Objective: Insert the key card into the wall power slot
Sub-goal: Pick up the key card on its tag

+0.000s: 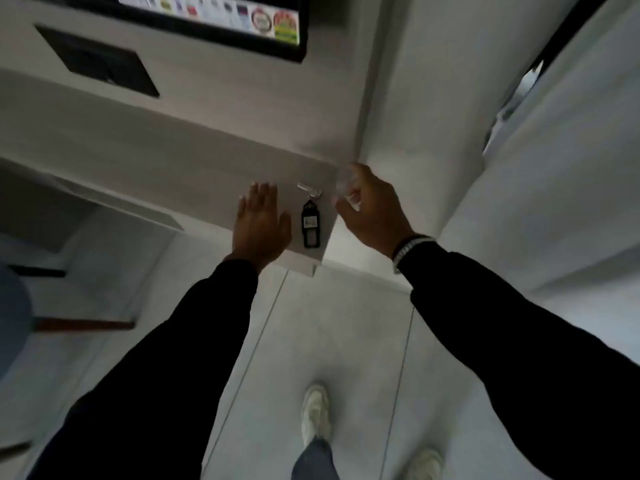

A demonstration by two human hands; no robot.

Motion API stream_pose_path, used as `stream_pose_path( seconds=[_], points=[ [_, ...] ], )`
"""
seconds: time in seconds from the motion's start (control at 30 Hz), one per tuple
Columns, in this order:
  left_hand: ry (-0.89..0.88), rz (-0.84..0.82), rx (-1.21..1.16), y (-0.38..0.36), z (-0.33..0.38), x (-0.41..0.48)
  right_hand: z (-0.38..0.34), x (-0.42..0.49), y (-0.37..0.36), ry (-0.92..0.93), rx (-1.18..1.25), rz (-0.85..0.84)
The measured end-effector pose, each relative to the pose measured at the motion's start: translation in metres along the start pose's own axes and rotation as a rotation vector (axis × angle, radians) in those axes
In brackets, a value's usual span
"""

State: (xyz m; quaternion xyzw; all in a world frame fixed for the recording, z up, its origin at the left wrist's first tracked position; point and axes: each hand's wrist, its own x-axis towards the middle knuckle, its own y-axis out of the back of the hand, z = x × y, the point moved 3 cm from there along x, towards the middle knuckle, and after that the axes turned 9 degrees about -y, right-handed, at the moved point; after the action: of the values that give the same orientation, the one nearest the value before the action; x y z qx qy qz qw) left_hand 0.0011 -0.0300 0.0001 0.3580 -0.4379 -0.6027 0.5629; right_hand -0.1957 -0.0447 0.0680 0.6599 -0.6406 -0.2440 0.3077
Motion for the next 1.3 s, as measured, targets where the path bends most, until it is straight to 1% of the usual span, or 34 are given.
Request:
stream_pose_path(
  seconds=[0.1,0.13,0.33,0.43,0.53,0.63,0.73,0.83,0.93,1.07,1.13,1.3],
  points=[
    [0.039,-0.117,0.041,-0.025,-0.022,0.013,0.006,0.012,-0.035,-0.067,-0.065,0.012],
    [0.031,-0.133,0.058,-0.03,-0.025,0.015,0.008,0.014,-0.046,-0.12,-0.083,-0.019],
    [0.016,-0.067,0.098,-0.041,-0.023,0.031,0.013,0.023,-0.087,-0.274,-0.221,-0.17],
    [0.022,-0.048,0.1,-0.043,-0.023,0.029,0.017,0.017,-0.087,-0.338,-0.149,-0.192],
    [0.019,-0.05,0.098,-0.043,-0.02,0.027,0.021,0.016,-0.074,-0.364,-0.077,-0.19],
    [-0.025,-0.056,0.095,-0.043,-0.012,0.022,0.027,0.016,-0.063,-0.415,0.021,-0.172],
    [-0.068,-0.06,0.109,-0.045,-0.005,0.016,0.03,0.011,-0.052,-0.429,0.043,-0.198],
    [-0.152,-0.096,0.136,-0.048,0.005,0.006,0.035,0.003,-0.033,-0.465,0.099,-0.194],
    [-0.228,-0.168,0.149,-0.051,0.015,-0.006,0.039,-0.009,-0.004,-0.51,0.192,-0.183],
    [-0.309,-0.233,0.062,-0.046,0.045,-0.013,0.041,-0.037,0.051,-0.538,0.304,-0.177],
    [-0.36,-0.189,-0.032,-0.038,0.072,-0.018,0.042,-0.052,0.081,-0.55,0.373,-0.174],
    [-0.542,0.046,-0.226,-0.01,0.175,-0.03,0.058,-0.1,0.165,-0.599,0.607,-0.098]
  ],
)
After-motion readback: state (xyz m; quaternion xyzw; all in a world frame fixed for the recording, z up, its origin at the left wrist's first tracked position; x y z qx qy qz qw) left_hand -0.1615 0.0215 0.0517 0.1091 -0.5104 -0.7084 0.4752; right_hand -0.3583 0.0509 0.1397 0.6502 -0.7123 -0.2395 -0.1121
